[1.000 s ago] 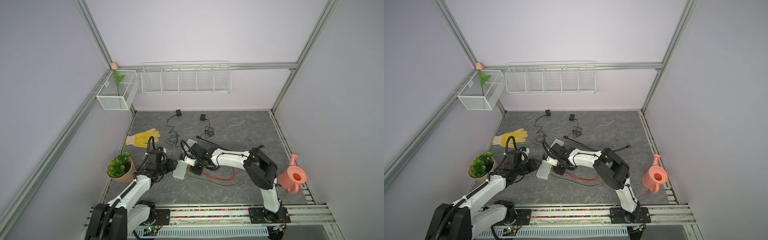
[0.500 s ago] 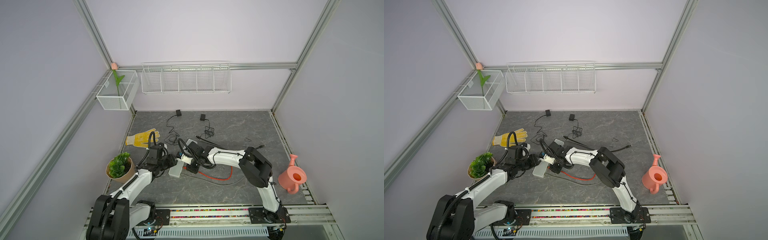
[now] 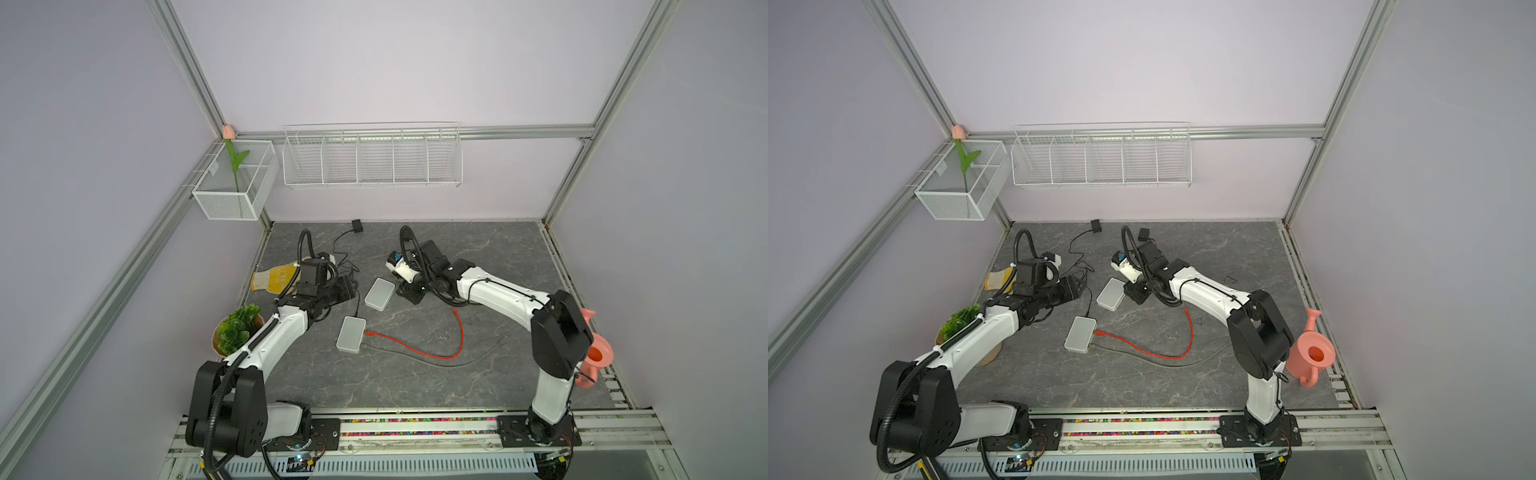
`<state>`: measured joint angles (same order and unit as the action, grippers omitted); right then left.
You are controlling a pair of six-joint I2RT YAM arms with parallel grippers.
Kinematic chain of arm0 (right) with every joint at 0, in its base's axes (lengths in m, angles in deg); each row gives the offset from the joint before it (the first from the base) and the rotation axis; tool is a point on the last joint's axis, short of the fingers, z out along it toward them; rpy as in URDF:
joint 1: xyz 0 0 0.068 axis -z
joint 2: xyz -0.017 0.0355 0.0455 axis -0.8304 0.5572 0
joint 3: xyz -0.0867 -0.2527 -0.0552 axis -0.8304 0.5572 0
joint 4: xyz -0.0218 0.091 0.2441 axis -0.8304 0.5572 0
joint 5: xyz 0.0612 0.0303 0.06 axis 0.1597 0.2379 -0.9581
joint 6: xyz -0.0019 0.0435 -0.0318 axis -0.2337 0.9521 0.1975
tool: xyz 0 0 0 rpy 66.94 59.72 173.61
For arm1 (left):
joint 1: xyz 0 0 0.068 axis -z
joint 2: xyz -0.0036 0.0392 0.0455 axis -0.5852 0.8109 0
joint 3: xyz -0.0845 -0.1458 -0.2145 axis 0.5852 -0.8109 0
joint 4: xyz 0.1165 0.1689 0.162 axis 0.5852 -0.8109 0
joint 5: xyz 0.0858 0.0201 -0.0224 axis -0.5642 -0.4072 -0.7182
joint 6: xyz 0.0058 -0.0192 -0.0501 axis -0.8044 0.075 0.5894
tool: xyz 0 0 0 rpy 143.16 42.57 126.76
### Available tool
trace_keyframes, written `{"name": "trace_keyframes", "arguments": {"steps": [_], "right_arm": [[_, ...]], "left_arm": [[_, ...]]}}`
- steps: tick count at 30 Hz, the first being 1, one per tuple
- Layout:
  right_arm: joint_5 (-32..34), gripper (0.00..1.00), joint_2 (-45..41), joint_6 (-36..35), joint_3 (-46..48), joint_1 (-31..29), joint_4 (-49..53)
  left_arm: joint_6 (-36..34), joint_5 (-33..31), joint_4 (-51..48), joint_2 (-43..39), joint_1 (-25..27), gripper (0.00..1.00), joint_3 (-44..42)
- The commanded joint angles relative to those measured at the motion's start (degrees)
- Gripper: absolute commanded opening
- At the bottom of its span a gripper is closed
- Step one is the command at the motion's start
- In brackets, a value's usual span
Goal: Insert the plug into the switch port
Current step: 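Open the left gripper off the white device while the right gripper lifts away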
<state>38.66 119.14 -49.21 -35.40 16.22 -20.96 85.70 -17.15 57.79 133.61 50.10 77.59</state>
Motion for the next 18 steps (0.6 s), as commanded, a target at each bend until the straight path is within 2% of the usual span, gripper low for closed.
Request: {"name": "trace_keyframes", "arguments": {"steps": [1,3,5,12,18], "right_arm": [[-1.48,0.37,3.66,6.82,-4.17,3.95,3.72],[-3.97,0.37,7.19,10.14,-7.72,5.38,4.23],[-3.46,0.36,11.02,13.38,-11.7,5.77,5.17],[-1.94,0.34,19.32,23.68,-20.43,6.15,6.15],[-1.98,0.34,23.51,27.46,-23.46,7.32,4.87]], "left_arm": [[-6.24,-2.91,-4.68,6.47,2.73,0.6,8.29],[-8.27,-4.76,-6.57,10.28,4.94,0.64,11.87],[-8.57,-3.79,-7.15,13.76,5.45,0.67,14.12],[-12.76,-8.41,-12.4,21.3,8.24,0.82,19.22],[-13.76,-9.4,-13.58,25.07,9.73,0.84,21.27]]}}
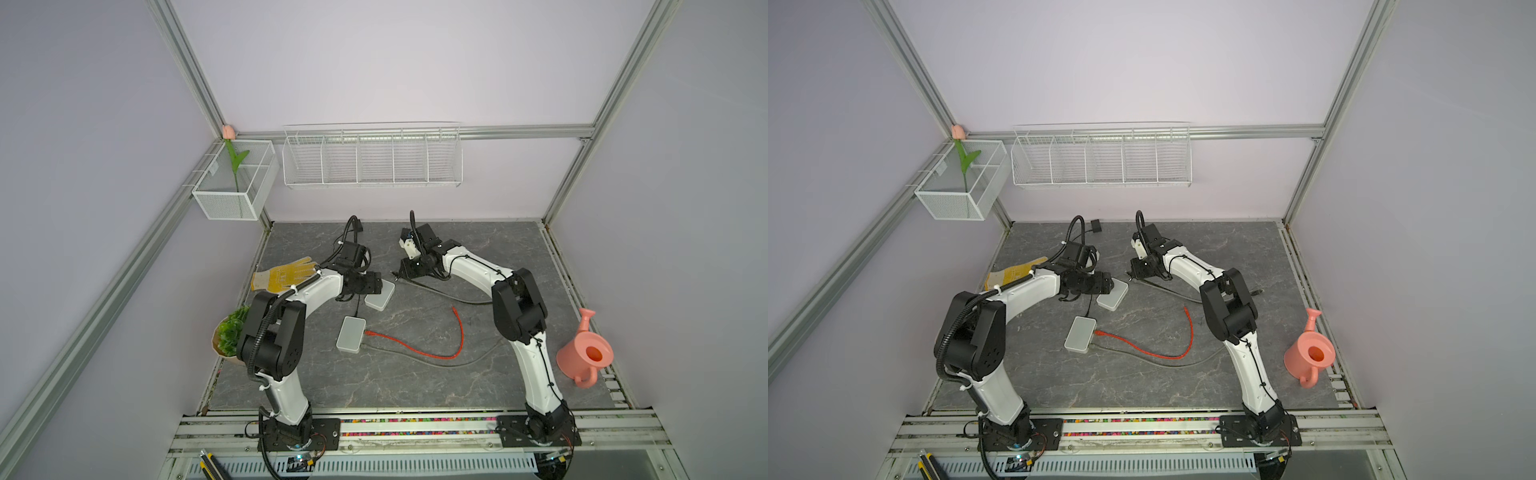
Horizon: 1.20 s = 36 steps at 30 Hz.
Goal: Insert the plug into the switch port
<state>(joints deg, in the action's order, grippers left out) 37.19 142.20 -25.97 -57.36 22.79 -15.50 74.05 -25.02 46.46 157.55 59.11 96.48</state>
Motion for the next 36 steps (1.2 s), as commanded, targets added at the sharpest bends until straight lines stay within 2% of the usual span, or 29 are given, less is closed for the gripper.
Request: {"name": "trace_keyframes", "arguments": {"steps": [1,9,36], "right_arm": [[-0.6,0.35,0.74,4.47,-1.53,0.88,-1.01],[-2.01,0.37,3.04,5.66,-2.73,1.18,-2.0],[-4.99,0.32,7.22,7.4,-4.73,1.09,-5.19]], "left_arm": [[-2.16,-1.63,-2.43,1.57,0.91,0.84,2.62],[-2.96,-1.68,-6.93,5.94,2.16,0.84,6.75],[-2.31,-2.04,-6.75,9.0,5.18,0.81,6.34]]}}
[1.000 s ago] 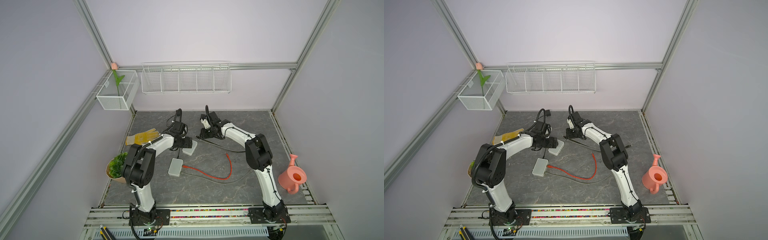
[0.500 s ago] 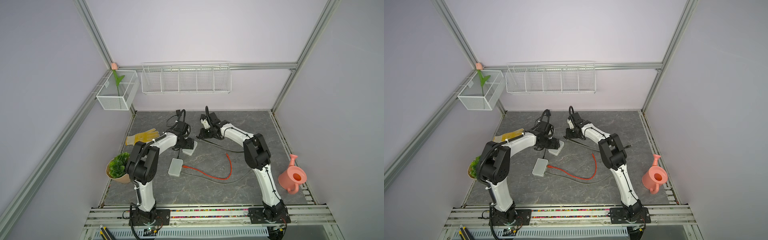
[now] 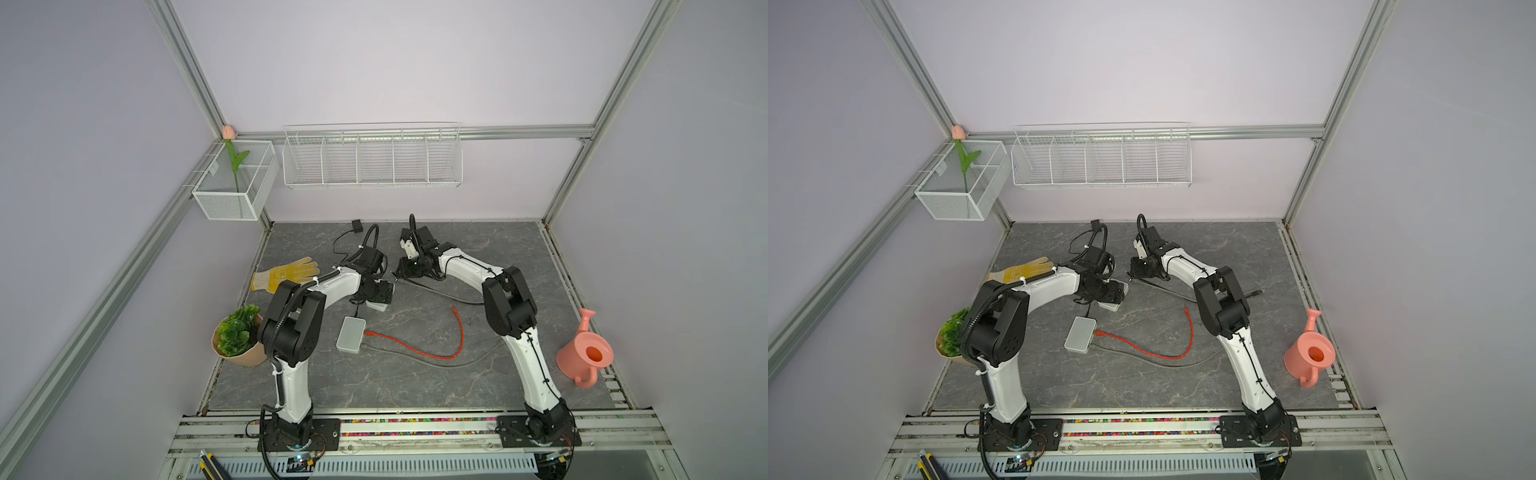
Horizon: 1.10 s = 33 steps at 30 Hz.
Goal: Insert the plug into the switch port
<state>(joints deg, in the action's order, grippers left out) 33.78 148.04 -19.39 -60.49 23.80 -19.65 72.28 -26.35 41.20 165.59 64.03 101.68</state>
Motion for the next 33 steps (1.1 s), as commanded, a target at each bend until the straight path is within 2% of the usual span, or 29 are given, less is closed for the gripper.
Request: {"name": "trace_keyframes", "arguments": {"steps": [1,7,23,33], "right_arm": [[-1.84,0.31,1.69,0.8,-1.91,0.07,-0.98],[-2.42,0.26,2.61,1.23,-2.44,-0.27,-1.39],[-0.38,0.3,3.31,2.21,-3.31,-0.27,-2.1],[-1.49,0.1,4.55,2.44,-3.85,-0.4,-3.3]], "left_arm": [[-0.49,-0.79,-1.53,1.06,0.23,0.81,1.08],[-0.71,-1.1,-1.64,1.16,0.19,0.79,0.76],[-1.01,-1.12,-1.31,0.73,0.19,0.77,0.2],[-1.09,-0.95,-1.21,0.54,0.18,0.76,-0.13]]}}
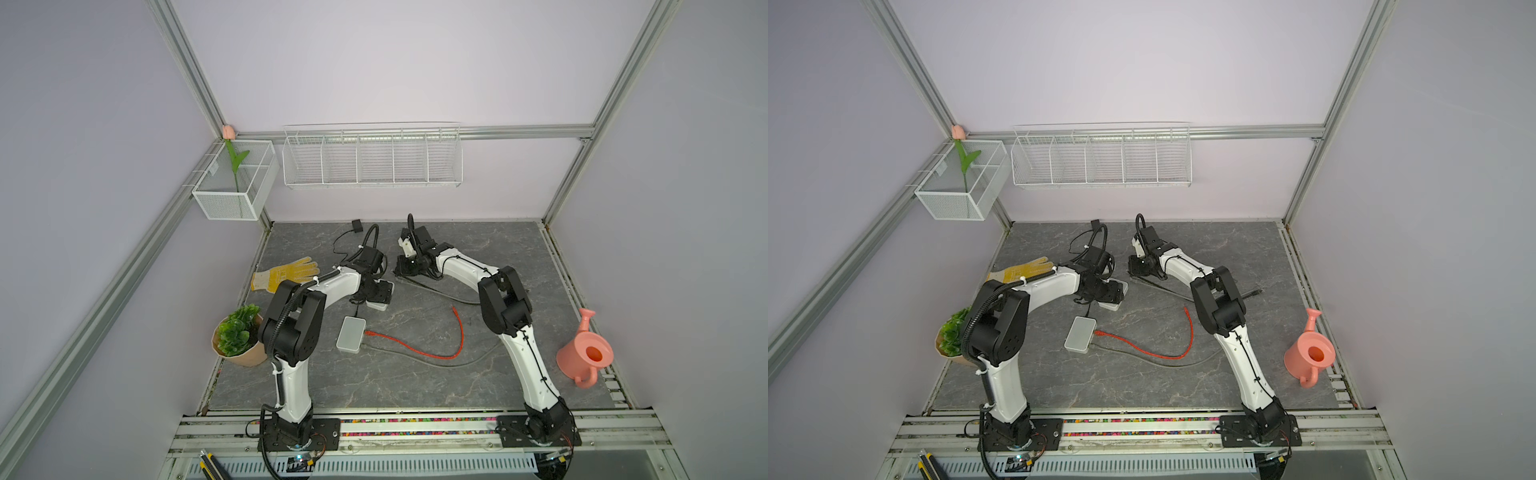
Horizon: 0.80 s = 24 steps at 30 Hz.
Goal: Insert the plug into the switch port
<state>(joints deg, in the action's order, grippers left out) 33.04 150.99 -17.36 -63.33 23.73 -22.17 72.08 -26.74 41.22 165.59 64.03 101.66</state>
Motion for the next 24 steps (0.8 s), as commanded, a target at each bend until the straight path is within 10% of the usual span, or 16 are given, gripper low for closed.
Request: {"name": "trace_keyframes", "arguments": {"steps": [1,21,24], "right_arm": [[-0.76,0.08,1.55,0.42,-0.98,-0.37,-0.88],[2.34,0.07,-23.93,0.53,22.16,0.2,-13.04],[2.92,0.07,-28.21,0.17,25.65,0.38,-14.36]], "left_arm": [[-0.89,-0.57,-1.24,0.54,0.19,0.76,-0.09],[-1.16,-4.22,-5.02,4.26,2.44,0.81,2.06],[-1.07,-4.91,-4.45,3.92,2.65,0.64,1.42]]}}
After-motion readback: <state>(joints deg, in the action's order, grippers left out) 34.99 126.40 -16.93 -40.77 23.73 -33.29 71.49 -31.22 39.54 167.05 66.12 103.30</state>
